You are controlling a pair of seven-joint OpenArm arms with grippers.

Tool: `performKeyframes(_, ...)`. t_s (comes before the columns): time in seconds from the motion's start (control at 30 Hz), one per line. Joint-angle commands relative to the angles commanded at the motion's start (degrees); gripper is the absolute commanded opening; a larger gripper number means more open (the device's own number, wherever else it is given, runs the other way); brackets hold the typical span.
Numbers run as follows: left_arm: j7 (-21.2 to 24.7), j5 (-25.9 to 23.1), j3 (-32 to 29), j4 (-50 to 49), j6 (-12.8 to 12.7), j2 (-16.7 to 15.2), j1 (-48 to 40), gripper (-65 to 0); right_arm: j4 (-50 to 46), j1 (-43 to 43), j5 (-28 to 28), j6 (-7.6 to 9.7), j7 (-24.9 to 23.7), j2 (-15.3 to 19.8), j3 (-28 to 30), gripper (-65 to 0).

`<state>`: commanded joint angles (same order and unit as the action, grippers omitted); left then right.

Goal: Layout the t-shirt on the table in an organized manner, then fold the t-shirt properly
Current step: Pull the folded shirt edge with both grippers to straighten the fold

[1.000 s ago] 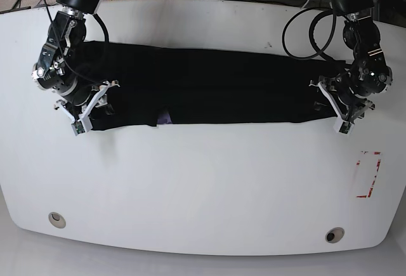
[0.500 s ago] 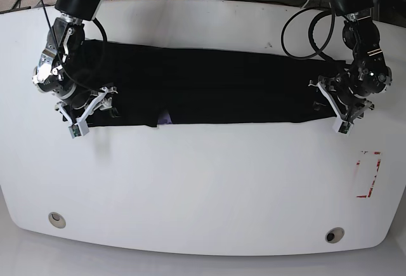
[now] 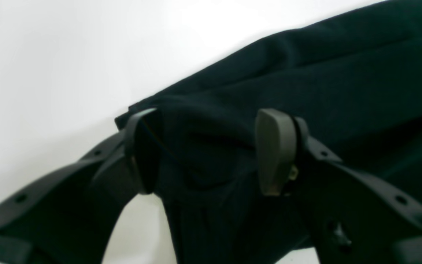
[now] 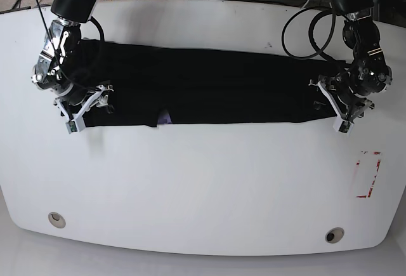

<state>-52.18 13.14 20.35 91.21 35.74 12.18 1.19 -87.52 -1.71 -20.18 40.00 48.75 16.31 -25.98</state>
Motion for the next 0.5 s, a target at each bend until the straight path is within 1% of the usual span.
performKeyframes(0.1,0.0,0.0,0.0,0.0,0.0,0.0,0.0,-27.8,-3.0,1.5,-0.3,0.0,1.8,-0.1,-0.1,-16.8)
performKeyframes(0.5,0.0,0.0,0.0,0.0,0.0,-0.3,0.0,-27.8,-4.5,5.8,-0.4,0.0,1.8,-0.2,-0.2,-16.8)
